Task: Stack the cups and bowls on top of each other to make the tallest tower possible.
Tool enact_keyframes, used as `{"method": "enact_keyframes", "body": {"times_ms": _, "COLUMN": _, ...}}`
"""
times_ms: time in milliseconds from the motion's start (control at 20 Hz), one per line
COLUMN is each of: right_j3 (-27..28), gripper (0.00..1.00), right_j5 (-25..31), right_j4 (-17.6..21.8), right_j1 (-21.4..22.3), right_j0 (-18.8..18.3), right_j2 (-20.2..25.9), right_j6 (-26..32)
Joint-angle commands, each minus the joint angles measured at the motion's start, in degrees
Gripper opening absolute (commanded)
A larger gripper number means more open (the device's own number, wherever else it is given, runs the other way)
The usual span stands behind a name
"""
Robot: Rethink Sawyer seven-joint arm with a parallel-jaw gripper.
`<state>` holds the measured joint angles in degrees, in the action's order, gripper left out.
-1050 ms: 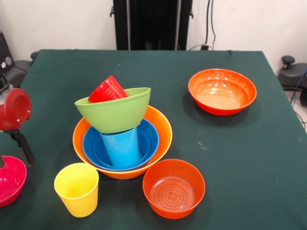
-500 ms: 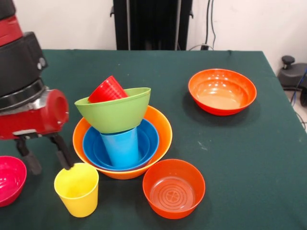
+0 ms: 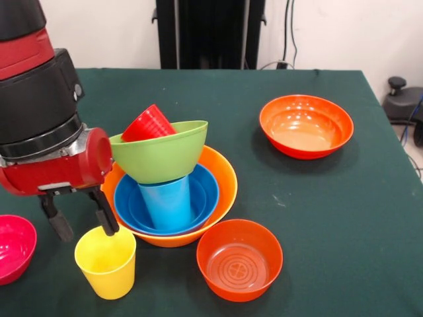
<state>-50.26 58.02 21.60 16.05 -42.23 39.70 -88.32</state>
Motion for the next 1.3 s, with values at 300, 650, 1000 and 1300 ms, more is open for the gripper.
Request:
{"method": "enact_keyframes", "body": {"times_ms": 300, "right_j3": 0.2, "gripper": 1.0, "right_j5": 0.7, "right_j4": 2.9, "right_j1": -2.7, "right_j0": 1.9, "right_j2": -5.5, "right_j6": 1.8}}
{"method": "enact_keyframes", "body": {"times_ms": 650, "right_j3": 0.8, "gripper": 1.0, "right_j5": 0.1, "right_j4": 3.0, "right_j1": -3.4, "right_j0": 2.1, "right_j2": -6.0, "right_j6": 2.3}}
{"method": "enact_keyframes", "body": {"times_ms": 1000, "right_j3": 1.5, "gripper": 1.0, "right_j5": -1.0, "right_j4": 3.4, "right_j1": -4.3, "right_j0": 2.6, "right_j2": -6.6, "right_j6": 2.8}}
{"method": "enact_keyframes", "body": {"times_ms": 1300, "right_j3": 1.9, "gripper": 1.0, "right_j5": -1.3, "right_j4": 3.4, "right_j1": -4.6, "right_j0": 2.7, "right_j2": -6.8, "right_j6": 3.0}}
